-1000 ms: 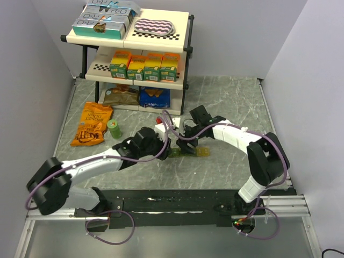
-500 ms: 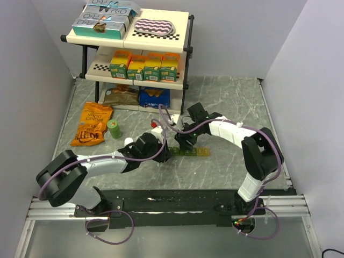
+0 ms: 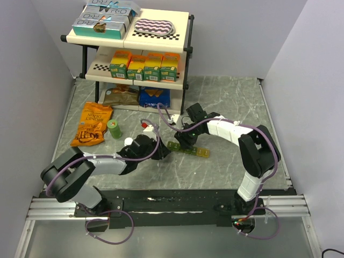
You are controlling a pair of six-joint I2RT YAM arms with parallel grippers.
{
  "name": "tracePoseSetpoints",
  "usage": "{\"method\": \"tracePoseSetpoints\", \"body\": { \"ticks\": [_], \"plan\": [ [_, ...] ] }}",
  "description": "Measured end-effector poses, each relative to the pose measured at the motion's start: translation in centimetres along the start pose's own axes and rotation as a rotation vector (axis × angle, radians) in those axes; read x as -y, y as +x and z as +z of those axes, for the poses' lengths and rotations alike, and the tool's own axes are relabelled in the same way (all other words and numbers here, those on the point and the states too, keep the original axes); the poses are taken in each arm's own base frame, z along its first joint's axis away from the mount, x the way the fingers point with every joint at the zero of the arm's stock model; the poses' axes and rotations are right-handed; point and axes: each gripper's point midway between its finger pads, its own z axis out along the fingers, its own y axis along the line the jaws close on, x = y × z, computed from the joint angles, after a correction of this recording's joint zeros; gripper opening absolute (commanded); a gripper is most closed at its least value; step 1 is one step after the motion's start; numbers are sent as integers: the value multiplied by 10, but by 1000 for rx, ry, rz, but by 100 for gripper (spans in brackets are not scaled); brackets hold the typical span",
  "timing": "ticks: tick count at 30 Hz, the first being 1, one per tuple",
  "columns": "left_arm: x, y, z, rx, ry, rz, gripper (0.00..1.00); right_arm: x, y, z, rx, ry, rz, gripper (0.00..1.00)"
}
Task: Sort the pills into containers
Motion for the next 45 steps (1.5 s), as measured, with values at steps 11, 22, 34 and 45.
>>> {"method": "tracePoseSetpoints", "body": {
  "ticks": [11,22,34,45],
  "plan": [
    [0,-16,17,90,42,-157,29,2,-9,-5,30,-10,27,31],
    [2,-20,33,122,75,-255,29,6,-11,-8,45,-8,47,26],
    [5,-27,44,152,110,-342,29,5,-12,-8,48,-14,54,26],
    [-2,-21,50,140,84,-385,25,5,-14,-8,62,-14,60,26]
  ]
}}
